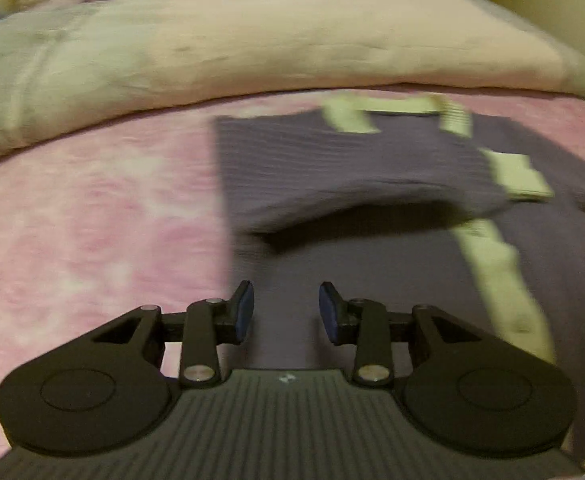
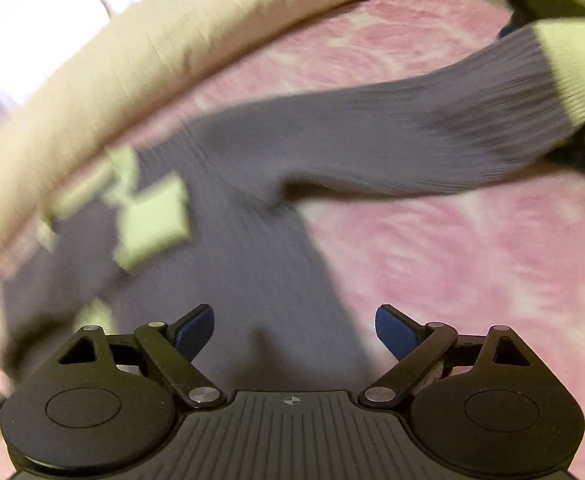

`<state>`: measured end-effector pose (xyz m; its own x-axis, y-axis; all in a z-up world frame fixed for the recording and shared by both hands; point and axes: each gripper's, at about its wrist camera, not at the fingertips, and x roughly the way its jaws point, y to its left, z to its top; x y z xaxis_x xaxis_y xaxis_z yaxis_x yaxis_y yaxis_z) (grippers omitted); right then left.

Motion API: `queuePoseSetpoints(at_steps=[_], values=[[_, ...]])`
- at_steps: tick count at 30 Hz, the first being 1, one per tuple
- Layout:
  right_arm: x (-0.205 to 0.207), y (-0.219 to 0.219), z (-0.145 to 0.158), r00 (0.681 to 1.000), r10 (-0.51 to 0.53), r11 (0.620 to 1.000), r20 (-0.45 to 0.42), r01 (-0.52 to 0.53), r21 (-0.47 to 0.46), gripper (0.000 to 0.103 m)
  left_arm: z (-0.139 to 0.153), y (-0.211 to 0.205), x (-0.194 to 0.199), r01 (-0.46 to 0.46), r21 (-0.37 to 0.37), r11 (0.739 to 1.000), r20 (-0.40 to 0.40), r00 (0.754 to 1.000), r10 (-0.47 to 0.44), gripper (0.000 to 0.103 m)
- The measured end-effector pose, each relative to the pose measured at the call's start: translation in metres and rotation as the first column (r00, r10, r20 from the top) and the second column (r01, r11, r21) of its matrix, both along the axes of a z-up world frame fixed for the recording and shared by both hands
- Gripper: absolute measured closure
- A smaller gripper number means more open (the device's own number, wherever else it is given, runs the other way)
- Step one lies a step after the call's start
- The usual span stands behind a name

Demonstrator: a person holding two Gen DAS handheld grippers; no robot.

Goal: Fold clothes

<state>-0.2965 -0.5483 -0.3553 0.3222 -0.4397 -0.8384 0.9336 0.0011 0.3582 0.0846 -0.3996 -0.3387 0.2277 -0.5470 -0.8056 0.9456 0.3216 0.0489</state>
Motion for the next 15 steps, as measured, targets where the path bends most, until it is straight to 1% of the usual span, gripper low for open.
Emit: queuePoseSetpoints(at_steps=[2, 3, 4, 5, 6, 7, 9, 10, 11, 13, 14, 15], values=[[0.003, -0.014, -0.008, 0.989, -0.038, 0.999, 0.14, 0.037, 0.01, 0.012, 0.002, -0.001, 0.014, 0.011, 0.001, 1.0, 0.054, 0.998, -0.011, 0.067], [0.005, -0.021, -0.013, 0.975, -0.059, 0.998, 0.216, 0.056, 0.022, 0.012, 0.0, -0.003, 0.016, 0.027, 0.005, 1.0, 0.083, 0.996, -0.028, 0.066], [0.008, -0.028, -0.018, 0.958, -0.076, 0.997, 0.275, 0.069, 0.035, 0.016, -0.002, -0.005, 0.016, 0.049, 0.008, 0.999, 0.115, 0.992, -0.05, 0.066], [0.011, -0.035, -0.023, 0.942, -0.09, 0.996, 0.323, 0.079, 0.048, 0.024, -0.004, -0.008, 0.016, 0.071, 0.011, 0.997, 0.146, 0.987, -0.072, 0.066], [0.015, -0.042, -0.029, 0.928, -0.103, 0.994, 0.357, 0.084, 0.069, 0.041, -0.007, -0.011, 0.015, 0.094, 0.015, 0.996, 0.177, 0.98, -0.095, 0.066], [0.02, -0.049, -0.036, 0.917, -0.116, 0.992, 0.382, 0.085, 0.098, 0.044, -0.011, -0.013, 0.012, 0.12, 0.015, 0.993, 0.208, 0.971, -0.12, 0.066], [0.027, -0.06, -0.051, 0.898, -0.152, 0.983, 0.413, 0.094, 0.157, 0.044, -0.02, -0.019, 0.006, 0.169, 0.022, 0.985, 0.272, 0.948, -0.168, 0.066], [0.029, -0.065, -0.057, 0.891, -0.166, 0.98, 0.423, 0.101, 0.172, 0.044, -0.024, -0.022, 0.003, 0.192, 0.029, 0.981, 0.305, 0.933, -0.191, 0.066], [0.031, -0.068, -0.061, 0.886, -0.176, 0.978, 0.429, 0.107, 0.18, 0.044, -0.028, -0.023, -0.002, 0.215, 0.037, 0.976, 0.343, 0.915, -0.215, 0.066], [0.034, -0.075, -0.066, 0.887, -0.177, 0.978, 0.427, 0.111, 0.176, 0.044, -0.034, -0.026, -0.007, 0.252, 0.047, 0.967, 0.381, 0.89, -0.251, 0.068], [0.036, -0.077, -0.067, 0.888, -0.174, 0.979, 0.426, 0.11, 0.169, 0.044, -0.036, -0.027, -0.01, 0.276, 0.052, 0.96, 0.4, 0.875, -0.273, 0.076], [0.037, -0.079, -0.068, 0.889, -0.169, 0.981, 0.425, 0.109, 0.161, 0.044, -0.039, -0.027, -0.013, 0.301, 0.058, 0.952, 0.419, 0.858, -0.296, 0.082]])
